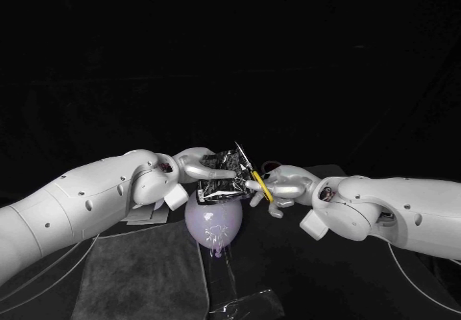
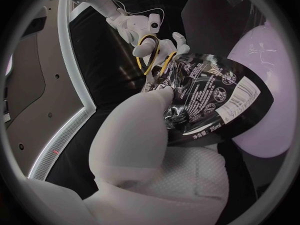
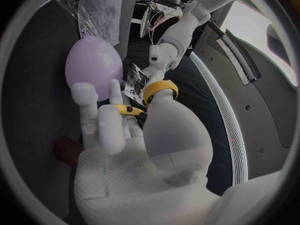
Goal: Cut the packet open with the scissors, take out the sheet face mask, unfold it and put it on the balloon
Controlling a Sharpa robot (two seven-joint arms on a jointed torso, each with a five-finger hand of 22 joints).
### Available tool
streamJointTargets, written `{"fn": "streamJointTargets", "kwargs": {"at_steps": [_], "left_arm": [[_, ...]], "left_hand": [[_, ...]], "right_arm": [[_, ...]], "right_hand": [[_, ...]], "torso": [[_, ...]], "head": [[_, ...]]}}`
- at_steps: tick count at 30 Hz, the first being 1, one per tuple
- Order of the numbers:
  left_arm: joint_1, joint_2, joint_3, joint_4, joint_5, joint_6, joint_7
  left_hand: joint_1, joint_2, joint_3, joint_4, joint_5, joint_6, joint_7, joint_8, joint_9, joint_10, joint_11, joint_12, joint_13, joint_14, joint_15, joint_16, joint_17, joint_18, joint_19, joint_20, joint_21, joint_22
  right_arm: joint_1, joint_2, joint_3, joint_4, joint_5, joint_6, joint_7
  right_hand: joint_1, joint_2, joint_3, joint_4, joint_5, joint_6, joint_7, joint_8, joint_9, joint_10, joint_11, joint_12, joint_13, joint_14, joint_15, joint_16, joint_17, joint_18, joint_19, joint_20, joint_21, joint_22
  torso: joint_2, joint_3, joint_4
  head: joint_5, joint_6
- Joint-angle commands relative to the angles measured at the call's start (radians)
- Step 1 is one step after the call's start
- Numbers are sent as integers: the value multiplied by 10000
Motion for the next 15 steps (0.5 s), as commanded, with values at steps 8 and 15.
{"fn": "streamJointTargets", "kwargs": {"at_steps": [8,15], "left_arm": [[-16,11,-20,35,-130,16,24],[-19,-28,-20,43,28,-44,29]], "left_hand": [[2,71,48,-15,28,66,23,37,1166,41,-9,-24,9,19,-68,39,11,151,63,0,54,9],[-1,69,54,-21,28,65,23,39,1171,42,-8,-26,9,19,-68,38,13,151,62,-2,56,10]], "right_arm": [[50,77,38,-147,133,-975,292],[50,-1,38,-286,149,-1309,404]], "right_hand": [[1169,1251,66,-338,-4,2336,-1225,1381,782,3111,-1585,1817,1202,1014,-988,618,1883,-437,1484,-887,2593,959],[1316,1579,-351,-273,2,2398,-1474,1965,1647,3270,-1839,3901,3544,1240,-1247,859,2659,-579,1828,-1215,3245,1231]], "torso": [[-13,-12,8],[-5,-11,-2]], "head": [[-17,50],[-12,101]]}}
